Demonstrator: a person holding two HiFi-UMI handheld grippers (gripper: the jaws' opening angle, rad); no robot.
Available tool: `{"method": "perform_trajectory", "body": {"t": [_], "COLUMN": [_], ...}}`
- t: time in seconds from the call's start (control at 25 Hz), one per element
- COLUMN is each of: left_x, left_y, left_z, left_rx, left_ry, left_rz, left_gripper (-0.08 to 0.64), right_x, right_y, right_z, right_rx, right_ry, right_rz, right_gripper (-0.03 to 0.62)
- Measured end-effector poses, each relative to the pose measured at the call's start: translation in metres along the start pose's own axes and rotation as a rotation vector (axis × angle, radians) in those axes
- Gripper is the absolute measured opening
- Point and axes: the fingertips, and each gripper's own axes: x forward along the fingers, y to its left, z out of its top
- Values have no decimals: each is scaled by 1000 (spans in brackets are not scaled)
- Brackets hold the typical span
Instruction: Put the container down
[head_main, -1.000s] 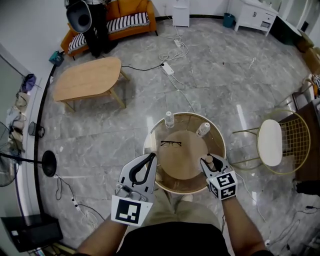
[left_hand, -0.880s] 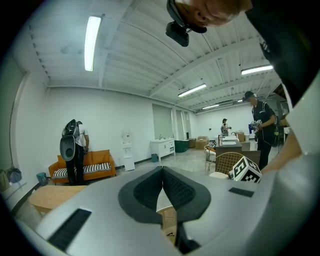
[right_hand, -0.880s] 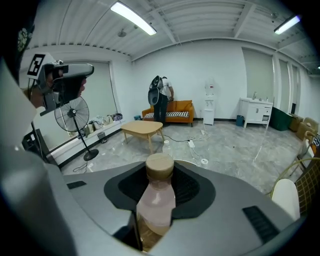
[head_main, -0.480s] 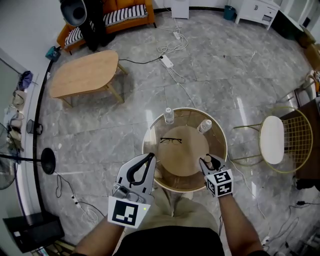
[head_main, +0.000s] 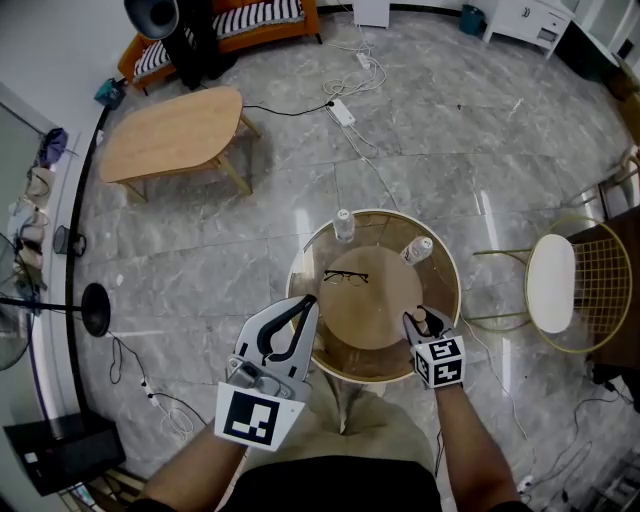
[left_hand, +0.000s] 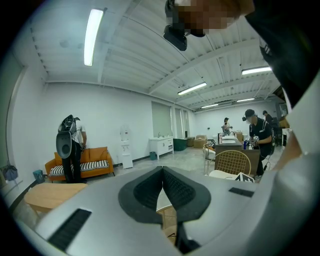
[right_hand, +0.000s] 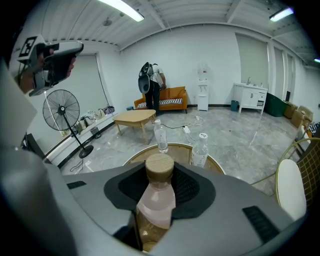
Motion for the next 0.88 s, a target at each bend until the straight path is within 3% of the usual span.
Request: {"method": "perform_trajectory", "body": {"t": [0.88], "left_x": [63], "left_y": [-13], "left_z": [-34], "left_rx": [11], "left_ry": [6], "left_rz": [-55], "left_gripper": [15], "right_x": [59], "right_y": [-33], "right_z": [-47], "right_rx": [26], "right_ry": [61], "right_rz": [-45], "right_gripper": [147]}}
